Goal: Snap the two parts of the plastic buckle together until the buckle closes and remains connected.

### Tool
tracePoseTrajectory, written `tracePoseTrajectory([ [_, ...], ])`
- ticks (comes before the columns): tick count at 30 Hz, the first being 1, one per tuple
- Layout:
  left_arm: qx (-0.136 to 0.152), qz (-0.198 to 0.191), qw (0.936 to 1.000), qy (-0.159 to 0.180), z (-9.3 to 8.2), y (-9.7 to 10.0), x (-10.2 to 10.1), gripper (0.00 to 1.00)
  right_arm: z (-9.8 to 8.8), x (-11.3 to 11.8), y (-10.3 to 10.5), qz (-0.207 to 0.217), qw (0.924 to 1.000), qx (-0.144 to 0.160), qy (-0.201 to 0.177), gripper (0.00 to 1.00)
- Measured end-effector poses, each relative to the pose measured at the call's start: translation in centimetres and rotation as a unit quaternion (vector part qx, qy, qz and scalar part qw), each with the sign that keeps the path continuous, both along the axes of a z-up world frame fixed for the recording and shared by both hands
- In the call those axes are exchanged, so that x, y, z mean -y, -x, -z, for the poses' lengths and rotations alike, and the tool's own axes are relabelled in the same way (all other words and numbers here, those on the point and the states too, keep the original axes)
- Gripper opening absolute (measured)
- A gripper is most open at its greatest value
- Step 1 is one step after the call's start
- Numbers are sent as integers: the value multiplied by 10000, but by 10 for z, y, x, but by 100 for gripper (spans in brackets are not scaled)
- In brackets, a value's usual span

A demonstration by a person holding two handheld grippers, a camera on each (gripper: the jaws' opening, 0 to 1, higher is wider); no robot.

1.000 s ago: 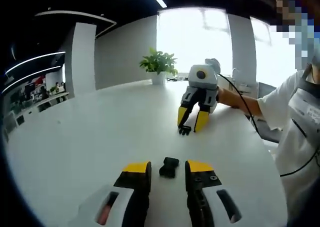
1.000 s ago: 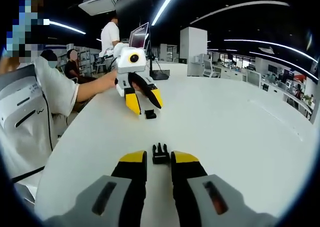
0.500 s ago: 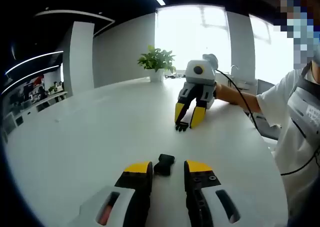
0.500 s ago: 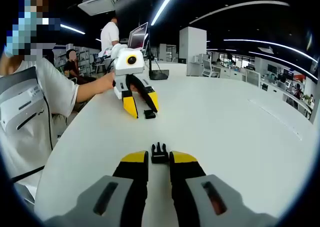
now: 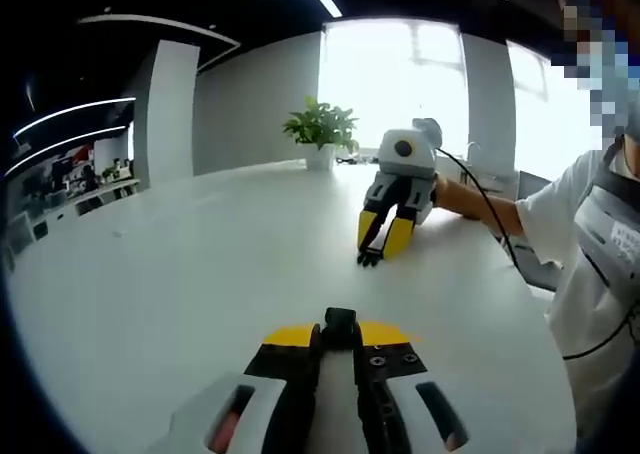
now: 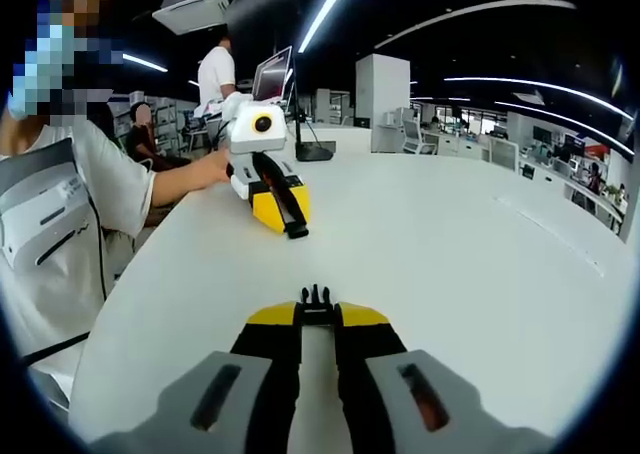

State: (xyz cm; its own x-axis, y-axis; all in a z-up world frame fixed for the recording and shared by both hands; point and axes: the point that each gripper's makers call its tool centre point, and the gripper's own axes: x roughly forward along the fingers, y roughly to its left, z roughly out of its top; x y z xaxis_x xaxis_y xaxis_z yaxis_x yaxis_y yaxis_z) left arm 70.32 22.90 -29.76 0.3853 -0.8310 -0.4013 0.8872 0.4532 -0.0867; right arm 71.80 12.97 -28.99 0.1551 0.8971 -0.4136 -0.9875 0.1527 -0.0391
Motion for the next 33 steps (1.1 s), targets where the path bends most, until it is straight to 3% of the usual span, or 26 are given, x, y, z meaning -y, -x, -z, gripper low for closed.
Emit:
tracePoseTrajectory([
  [19, 124, 276, 9995, 92, -4, 4, 9, 12, -4, -7, 3, -139, 9998, 13, -148, 11],
  [25, 267, 445, 9987, -18, -3, 11, 16, 12, -6, -12, 7, -221, 9996, 44, -194, 11],
  [33, 211, 649, 9976, 76, -6, 21, 21, 12, -6, -22, 18, -453, 9987, 140, -188, 11],
])
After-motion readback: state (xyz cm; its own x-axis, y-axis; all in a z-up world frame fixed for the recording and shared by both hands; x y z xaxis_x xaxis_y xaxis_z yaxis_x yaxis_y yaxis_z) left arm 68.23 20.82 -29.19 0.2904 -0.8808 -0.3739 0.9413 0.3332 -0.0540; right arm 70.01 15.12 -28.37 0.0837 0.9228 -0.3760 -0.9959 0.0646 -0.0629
